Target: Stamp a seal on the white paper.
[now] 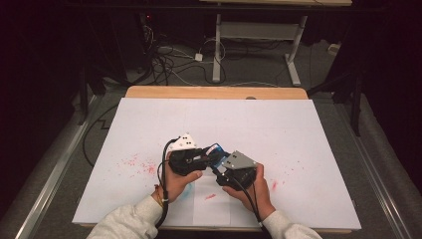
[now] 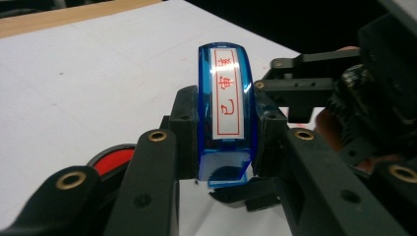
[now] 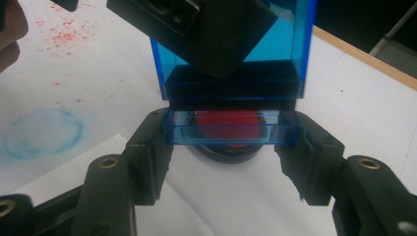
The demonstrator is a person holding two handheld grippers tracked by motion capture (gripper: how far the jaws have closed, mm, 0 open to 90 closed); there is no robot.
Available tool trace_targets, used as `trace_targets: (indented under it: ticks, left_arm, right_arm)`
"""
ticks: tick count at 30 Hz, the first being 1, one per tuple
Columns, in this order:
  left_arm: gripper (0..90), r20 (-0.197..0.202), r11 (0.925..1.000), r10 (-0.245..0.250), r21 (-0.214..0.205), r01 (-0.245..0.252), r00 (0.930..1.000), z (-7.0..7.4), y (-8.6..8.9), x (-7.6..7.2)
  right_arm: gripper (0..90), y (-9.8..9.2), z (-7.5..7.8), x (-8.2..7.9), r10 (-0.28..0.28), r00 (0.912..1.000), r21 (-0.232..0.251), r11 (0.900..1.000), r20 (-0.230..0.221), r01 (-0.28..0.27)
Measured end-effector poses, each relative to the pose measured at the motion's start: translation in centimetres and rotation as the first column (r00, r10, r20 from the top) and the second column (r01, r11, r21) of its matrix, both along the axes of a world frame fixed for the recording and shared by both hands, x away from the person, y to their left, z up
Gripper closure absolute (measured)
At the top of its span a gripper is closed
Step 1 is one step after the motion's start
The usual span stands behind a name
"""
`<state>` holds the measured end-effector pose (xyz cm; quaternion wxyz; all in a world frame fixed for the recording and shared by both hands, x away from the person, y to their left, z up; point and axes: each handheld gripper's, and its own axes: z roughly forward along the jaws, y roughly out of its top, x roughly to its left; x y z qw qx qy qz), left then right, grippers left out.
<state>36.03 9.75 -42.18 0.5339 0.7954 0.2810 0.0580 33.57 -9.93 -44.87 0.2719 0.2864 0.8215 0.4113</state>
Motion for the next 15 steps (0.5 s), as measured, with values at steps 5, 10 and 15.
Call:
trace_targets:
  ticks: [5, 10, 15]
  left_arm:
    - [67.7, 0.001, 1.0, -0.009, 0.003, 0.009, 1.0, -0.1, -0.23, -0.13]
    - [67.7, -0.004, 1.0, -0.004, -0.006, 0.004, 1.0, -0.25, -0.22, -0.15]
    - [67.4, -0.002, 1.0, -0.003, -0.007, 0.003, 1.0, -0.25, -0.2, -0.17]
  right_arm:
    - [40.6, -0.11, 0.01, 0.04, -0.006, 1.0, 0.0, 1.0, -0.004, 0.006]
    - [40.5, -0.18, 0.03, 0.02, -0.007, 1.0, 0.001, 1.0, -0.006, 0.007]
    - [40.5, -0.14, 0.09, -0.08, -0.011, 0.9999, 0.007, 0.9999, 0.003, 0.011]
